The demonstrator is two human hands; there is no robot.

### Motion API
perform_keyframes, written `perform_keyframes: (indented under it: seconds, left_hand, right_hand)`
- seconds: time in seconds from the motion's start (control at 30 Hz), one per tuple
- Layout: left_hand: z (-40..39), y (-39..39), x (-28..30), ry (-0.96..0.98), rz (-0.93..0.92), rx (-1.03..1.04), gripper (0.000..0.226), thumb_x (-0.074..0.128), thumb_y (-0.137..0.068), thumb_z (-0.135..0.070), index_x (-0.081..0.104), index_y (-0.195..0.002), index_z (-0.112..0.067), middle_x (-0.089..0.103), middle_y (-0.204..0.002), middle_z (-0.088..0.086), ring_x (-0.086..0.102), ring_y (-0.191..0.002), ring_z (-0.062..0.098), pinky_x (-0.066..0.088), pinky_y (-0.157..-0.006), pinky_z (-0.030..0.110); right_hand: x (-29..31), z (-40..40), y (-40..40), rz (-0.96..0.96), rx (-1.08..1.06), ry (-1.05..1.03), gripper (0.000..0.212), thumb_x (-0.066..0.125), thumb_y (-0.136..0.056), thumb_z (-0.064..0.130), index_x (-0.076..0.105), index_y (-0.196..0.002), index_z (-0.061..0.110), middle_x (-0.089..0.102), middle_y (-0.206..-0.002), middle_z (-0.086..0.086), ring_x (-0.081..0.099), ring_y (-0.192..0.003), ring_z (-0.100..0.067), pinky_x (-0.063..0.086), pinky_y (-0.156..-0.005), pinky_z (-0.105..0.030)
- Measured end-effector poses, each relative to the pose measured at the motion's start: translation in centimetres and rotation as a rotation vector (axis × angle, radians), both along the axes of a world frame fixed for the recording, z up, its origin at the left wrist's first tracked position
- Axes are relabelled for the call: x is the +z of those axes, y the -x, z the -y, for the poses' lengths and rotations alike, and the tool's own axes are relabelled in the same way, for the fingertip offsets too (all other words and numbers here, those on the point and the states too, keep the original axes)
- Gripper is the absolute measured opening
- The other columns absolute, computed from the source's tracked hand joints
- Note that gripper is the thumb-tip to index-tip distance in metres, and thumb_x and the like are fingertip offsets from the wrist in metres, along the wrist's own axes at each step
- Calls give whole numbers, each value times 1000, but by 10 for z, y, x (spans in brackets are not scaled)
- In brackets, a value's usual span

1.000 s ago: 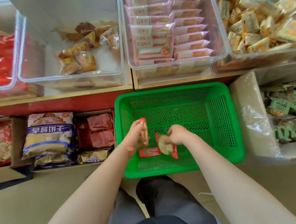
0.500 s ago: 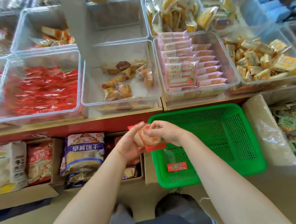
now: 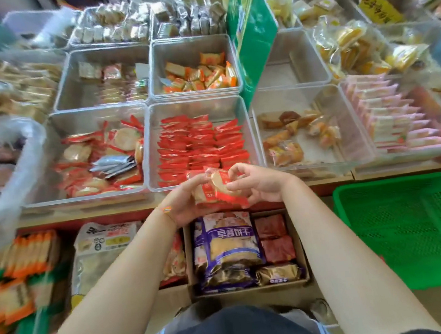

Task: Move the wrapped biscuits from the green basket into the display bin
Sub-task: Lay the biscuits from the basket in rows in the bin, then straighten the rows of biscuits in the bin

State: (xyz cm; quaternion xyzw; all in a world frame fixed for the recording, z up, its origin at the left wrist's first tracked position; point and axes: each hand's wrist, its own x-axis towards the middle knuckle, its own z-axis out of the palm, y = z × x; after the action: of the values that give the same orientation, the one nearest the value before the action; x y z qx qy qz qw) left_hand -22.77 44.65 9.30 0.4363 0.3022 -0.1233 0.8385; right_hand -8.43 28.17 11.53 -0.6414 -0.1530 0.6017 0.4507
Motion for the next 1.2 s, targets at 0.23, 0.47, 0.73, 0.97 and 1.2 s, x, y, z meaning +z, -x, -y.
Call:
perform_keyframes:
  seconds: [0.23,0.47,0.73,0.97,1.2]
  left_hand:
    - [-85,-24,28,-365,10,83,24,62,-76,-18,67,-92,0,70,-85,15,66,-81,33,56,-80,56]
    - [-112,-60,30,-555,30,292,26,75,-70,-10,66,-94,-8,70,-86,11,66,-77,24,55,-75,39]
    - [-160,-126,-9,-1398,181,138,21,70,-80,-9,68,-99,-18,70,-98,-1,63,-94,17,48,-83,25]
    - [-196,-128,-51,-1873,248,-178,16,56,-93,-24,60,-102,-11,68,-95,6,63,-98,29,35,-100,41]
    - [-197,-132,-55,-1785,168,-258,24,58,-92,-16,55,-115,-11,64,-105,6,55,-108,30,24,-113,52]
  right_hand:
    - [38,-68,-1,225,-292,23,70,76,-79,-2,43,-134,25,66,-117,-17,67,-87,-22,52,-68,-31]
    - [48,-99,-47,608,-722,129,25,78,-78,9,64,-98,17,70,-95,-8,64,-83,-19,54,-71,-28]
    - [-7,-147,-125,1327,-303,280,27,58,-94,15,71,-115,24,65,-109,-10,56,-104,-30,45,-86,-35]
    - [-56,-167,-144,1574,139,493,46,40,-92,2,63,-123,27,63,-116,-4,48,-113,-28,27,-106,-40]
    - [-70,-183,-148,1595,127,502,32,50,-91,8,63,-120,15,62,-116,-9,51,-111,-31,33,-101,-45]
